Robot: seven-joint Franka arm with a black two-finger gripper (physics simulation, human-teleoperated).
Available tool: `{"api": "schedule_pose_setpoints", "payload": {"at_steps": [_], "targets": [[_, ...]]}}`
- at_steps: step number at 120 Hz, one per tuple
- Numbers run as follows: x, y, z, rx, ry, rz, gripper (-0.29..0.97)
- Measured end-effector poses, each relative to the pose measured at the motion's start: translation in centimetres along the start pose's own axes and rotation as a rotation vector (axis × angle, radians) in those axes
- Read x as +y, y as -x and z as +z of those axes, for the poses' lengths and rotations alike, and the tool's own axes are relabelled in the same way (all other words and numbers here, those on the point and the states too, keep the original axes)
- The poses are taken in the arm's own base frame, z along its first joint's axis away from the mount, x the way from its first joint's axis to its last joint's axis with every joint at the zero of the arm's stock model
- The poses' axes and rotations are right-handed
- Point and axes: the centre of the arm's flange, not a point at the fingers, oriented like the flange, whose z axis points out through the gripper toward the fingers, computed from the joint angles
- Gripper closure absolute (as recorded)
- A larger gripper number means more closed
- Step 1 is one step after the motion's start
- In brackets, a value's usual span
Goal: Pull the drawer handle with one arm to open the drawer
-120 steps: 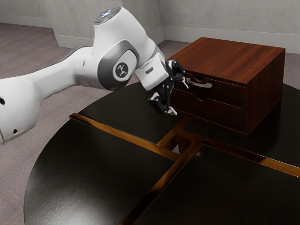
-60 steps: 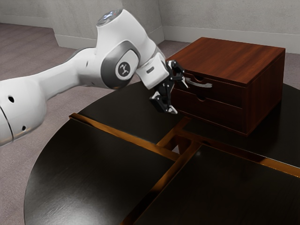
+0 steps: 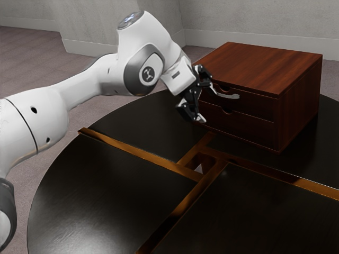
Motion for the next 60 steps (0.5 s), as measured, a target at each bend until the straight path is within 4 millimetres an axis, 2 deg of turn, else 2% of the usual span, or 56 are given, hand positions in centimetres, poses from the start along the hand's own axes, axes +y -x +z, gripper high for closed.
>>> {"api": "schedule_pose_setpoints", "payload": {"at_steps": [21, 37, 60], "targets": [[-0.3, 0.3, 0.0, -0.003, 0.000, -0.001, 0.00], [-0.3, 1.3, 0.1, -0.027, 0.002, -0.011, 0.00], [-0.7, 0.2, 0.5, -0.018, -0.003, 0.002, 0.00]]}}
